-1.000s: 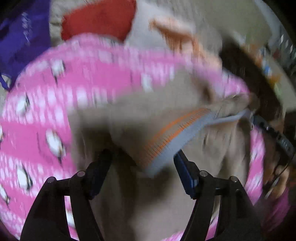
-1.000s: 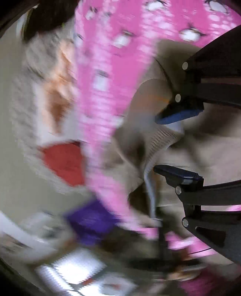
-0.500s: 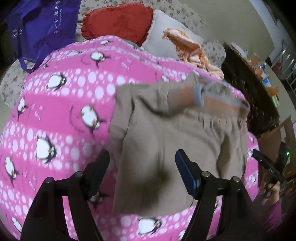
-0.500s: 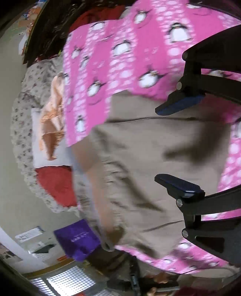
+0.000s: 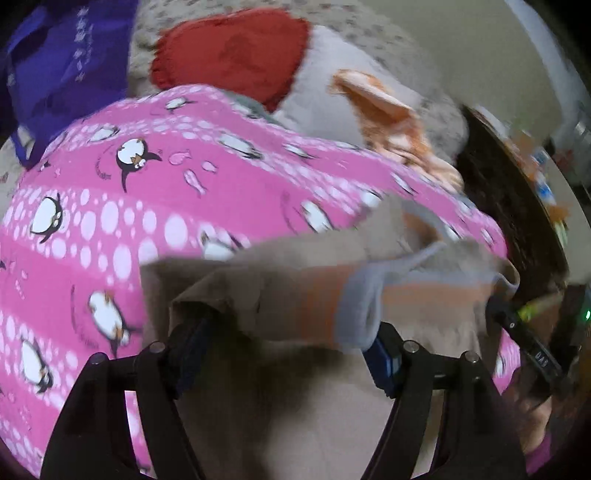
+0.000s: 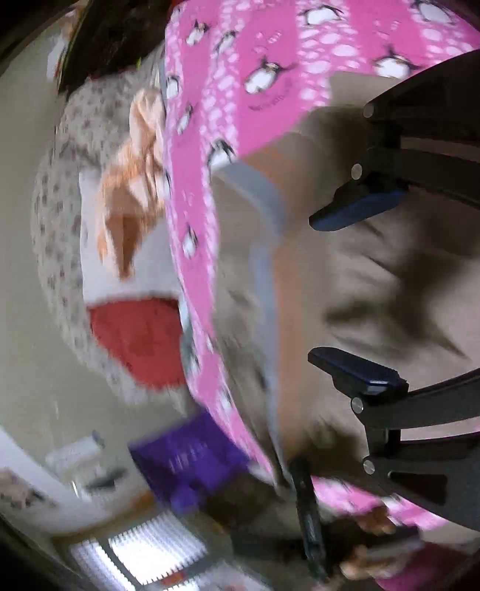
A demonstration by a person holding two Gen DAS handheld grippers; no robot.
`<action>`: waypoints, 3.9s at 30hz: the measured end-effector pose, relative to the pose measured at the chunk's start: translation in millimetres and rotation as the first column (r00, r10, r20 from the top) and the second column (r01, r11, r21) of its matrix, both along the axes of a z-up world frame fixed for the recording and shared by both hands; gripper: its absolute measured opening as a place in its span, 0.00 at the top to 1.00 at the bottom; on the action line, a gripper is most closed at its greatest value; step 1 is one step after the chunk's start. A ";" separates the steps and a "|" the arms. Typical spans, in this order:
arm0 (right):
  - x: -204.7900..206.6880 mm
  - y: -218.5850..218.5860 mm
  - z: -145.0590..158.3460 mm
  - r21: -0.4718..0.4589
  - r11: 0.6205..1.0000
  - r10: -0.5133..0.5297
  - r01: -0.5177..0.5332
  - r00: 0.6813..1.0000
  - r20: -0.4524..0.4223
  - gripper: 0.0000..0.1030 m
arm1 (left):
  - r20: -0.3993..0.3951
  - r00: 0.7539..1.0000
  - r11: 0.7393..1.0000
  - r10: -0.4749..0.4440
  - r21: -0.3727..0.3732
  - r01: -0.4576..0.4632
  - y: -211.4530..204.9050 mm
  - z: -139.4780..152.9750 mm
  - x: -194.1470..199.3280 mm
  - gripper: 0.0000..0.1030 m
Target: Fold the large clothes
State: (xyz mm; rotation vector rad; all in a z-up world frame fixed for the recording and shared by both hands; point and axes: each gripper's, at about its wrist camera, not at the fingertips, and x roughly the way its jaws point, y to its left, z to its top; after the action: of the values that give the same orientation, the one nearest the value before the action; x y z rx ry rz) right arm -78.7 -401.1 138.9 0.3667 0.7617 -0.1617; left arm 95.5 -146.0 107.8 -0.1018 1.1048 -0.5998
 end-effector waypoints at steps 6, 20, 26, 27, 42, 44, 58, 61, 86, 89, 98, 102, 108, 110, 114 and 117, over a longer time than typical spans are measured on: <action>47.5 -34.2 -49.9 -0.026 0.990 -0.141 0.139 0.985 -0.101 0.34 | -0.027 0.998 0.998 0.058 0.016 -0.057 -10.6 -14.7 27.8 0.29; -131.8 -5.5 3.8 -0.072 0.997 0.012 -0.019 0.995 -0.099 0.22 | -0.002 0.995 0.992 -0.100 -0.078 0.100 113.7 -2.1 -67.2 0.23; -183.2 -15.0 -34.9 0.004 0.996 -0.084 0.086 0.981 -0.177 0.22 | -0.064 0.991 0.989 -0.120 -0.099 0.114 120.5 -27.1 -89.7 0.22; -186.9 -16.2 -39.6 0.016 0.995 -0.097 0.102 0.979 -0.179 0.22 | -0.057 0.989 0.988 -0.137 -0.080 0.133 114.4 -28.1 -93.0 0.22; -187.5 -5.0 -35.1 0.019 0.997 -0.075 0.078 0.986 -0.150 0.99 | 0.041 0.982 0.981 -0.184 0.066 0.181 106.1 0.6 -131.0 1.00; -203.8 -17.0 -21.5 0.026 0.995 -0.090 0.094 0.987 -0.136 1.00 | 0.084 0.984 0.985 -0.159 0.079 0.152 124.0 14.2 -136.7 1.00; -214.3 -25.0 -33.1 0.130 0.983 -0.114 0.128 0.987 -0.113 0.41 | 0.001 0.996 0.986 -0.087 -0.141 0.086 135.4 -5.9 -139.9 0.23; -193.6 -17.9 -49.0 0.144 0.984 -0.087 0.109 0.985 -0.151 0.41 | -0.014 0.997 0.989 -0.082 -0.120 0.080 125.6 -11.3 -132.7 0.19; -198.4 -1.5 -7.4 -0.025 0.985 -0.170 0.168 0.973 -0.157 0.62 | 0.025 1.000 0.999 -0.018 -0.034 0.019 142.5 -10.5 -134.1 0.53; -169.6 22.4 12.4 -0.005 0.997 -0.083 0.083 0.992 -0.095 0.62 | 0.108 0.994 0.999 -0.031 0.026 0.028 124.6 3.9 -132.7 0.40; -33.8 97.1 -1.7 -0.114 0.982 0.136 -0.149 0.984 -0.116 0.64 | 0.130 0.991 0.977 -0.017 0.213 -0.012 63.9 -30.8 -105.8 0.38; 4.7 101.9 -26.1 -0.248 0.957 0.102 -0.148 0.977 -0.188 0.64 | 0.138 0.990 0.961 -0.012 0.274 -0.027 55.7 -44.8 -99.5 0.38; 16.5 83.7 -55.4 -0.184 0.977 0.062 -0.105 0.972 -0.226 0.61 | 0.159 0.987 0.952 -0.036 0.304 -0.015 51.1 -41.4 -100.8 0.37; 7.8 85.2 -47.1 -0.173 0.978 0.079 -0.120 0.971 -0.225 0.57 | 0.156 0.987 0.951 -0.040 0.309 -0.010 50.6 -38.5 -101.6 0.37; -18.2 79.0 -21.7 -0.173 0.978 0.085 -0.115 0.981 -0.175 0.46 | 0.167 0.986 0.961 -0.028 0.276 -0.020 51.5 -24.1 -103.5 0.37; -33.0 67.3 -5.8 -0.201 0.976 0.060 -0.088 0.988 -0.144 0.44 | 0.179 0.984 0.968 -0.022 0.251 -0.024 48.7 -13.8 -103.9 0.37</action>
State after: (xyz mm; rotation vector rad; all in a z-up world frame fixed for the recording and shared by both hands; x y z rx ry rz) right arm -111.8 -333.8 133.2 0.1302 0.8849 -0.1955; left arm -8.4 -97.3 94.0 0.1699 0.9950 -0.4534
